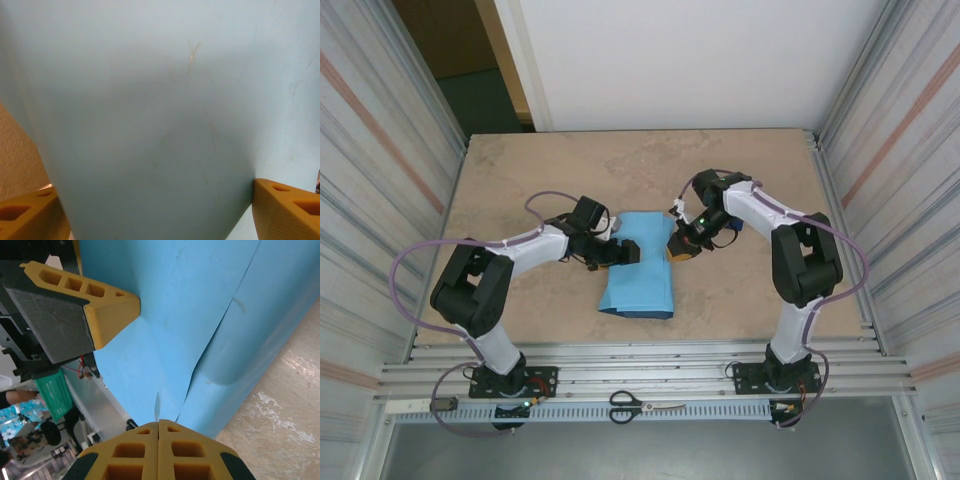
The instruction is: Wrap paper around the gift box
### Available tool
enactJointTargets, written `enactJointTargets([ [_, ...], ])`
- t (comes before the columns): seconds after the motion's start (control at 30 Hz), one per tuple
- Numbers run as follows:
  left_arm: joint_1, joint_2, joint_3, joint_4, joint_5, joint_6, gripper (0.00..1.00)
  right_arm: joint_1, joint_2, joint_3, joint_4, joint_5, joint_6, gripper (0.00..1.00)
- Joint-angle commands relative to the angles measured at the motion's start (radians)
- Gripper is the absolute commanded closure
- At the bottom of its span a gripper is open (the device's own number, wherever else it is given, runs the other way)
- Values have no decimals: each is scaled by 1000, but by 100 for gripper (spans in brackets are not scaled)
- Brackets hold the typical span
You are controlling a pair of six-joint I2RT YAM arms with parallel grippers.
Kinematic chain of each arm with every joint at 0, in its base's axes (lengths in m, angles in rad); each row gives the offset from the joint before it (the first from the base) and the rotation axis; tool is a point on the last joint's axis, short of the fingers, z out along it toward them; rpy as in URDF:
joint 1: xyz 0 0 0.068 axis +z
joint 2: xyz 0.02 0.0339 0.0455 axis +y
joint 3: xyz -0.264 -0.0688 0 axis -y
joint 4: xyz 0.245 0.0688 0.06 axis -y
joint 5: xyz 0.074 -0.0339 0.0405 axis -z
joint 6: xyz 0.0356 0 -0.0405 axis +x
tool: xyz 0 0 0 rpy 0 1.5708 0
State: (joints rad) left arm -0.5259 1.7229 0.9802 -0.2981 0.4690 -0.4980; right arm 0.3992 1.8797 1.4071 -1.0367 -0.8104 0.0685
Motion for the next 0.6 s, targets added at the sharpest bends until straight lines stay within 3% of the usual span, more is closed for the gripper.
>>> enactJointTargets([
  [0.0, -33, 139, -78, -31, -73, 27, 15, 0, 37, 41, -58, -23, -39, 100],
  [0.57, -36, 144, -90, -24, -71, 26, 15, 0, 126, 69, -62, 45, 6, 100],
])
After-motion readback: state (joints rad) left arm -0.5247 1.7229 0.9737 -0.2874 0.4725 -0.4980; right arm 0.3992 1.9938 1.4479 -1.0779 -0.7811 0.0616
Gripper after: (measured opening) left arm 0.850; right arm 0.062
